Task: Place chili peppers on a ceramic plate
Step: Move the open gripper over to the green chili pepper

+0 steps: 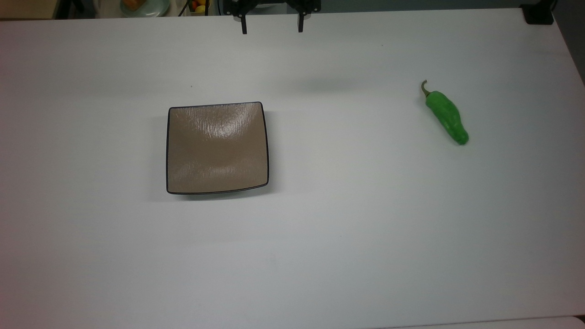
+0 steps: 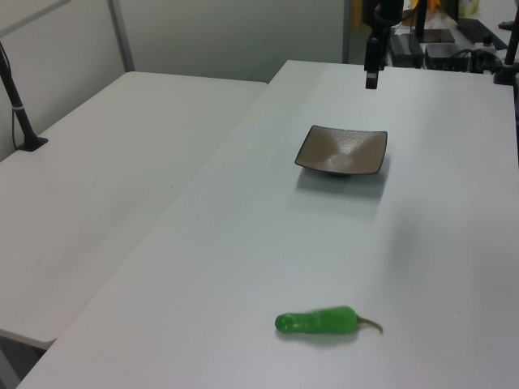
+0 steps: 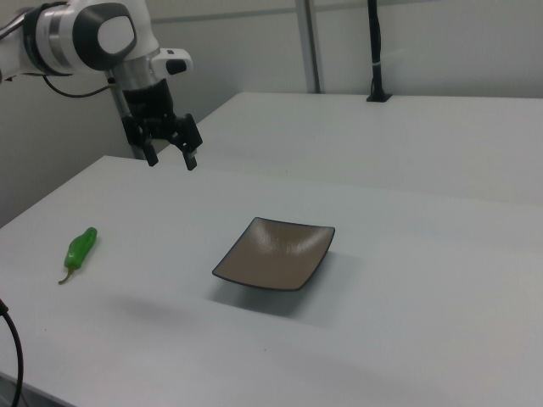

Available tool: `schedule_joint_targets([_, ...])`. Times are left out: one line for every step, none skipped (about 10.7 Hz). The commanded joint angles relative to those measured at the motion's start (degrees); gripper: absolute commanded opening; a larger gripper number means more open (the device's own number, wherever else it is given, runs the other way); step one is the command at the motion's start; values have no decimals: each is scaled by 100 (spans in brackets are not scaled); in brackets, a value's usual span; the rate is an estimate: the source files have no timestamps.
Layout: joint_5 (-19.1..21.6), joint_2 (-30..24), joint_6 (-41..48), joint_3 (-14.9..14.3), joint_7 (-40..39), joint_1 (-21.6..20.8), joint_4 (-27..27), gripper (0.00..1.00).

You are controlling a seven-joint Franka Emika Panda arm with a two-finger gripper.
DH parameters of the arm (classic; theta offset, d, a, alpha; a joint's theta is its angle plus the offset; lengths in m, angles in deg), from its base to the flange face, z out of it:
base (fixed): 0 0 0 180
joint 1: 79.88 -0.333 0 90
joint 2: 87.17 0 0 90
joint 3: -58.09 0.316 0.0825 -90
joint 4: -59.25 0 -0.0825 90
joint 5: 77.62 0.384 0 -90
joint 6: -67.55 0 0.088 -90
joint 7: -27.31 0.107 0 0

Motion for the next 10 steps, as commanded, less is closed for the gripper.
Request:
schedule_joint_targets([258, -182, 19, -113, -111, -102, 206, 100])
schedule_joint_targets([260, -165, 19, -105, -103, -102, 206, 100])
schedule_joint_targets([260, -156, 19, -105, -103, -111, 206, 100])
schedule_joint_targets([260, -138, 11, -113, -112, -128, 206, 100])
schedule_joint_targets([260, -86, -7, -105, -103, -154, 198, 100])
schedule_joint_targets([277, -86, -7, -105, -129, -163, 189, 100])
schedule_joint_targets([382, -33, -16, -96, -121, -250, 172, 100])
schedule_joint_targets([461, 89, -25, -96, -112, -417, 137, 100])
schedule_joint_targets([488, 195, -42, -70, -86, -514, 58, 100])
schedule_joint_targets([575, 274, -60, 26, -77, -646, 14, 100])
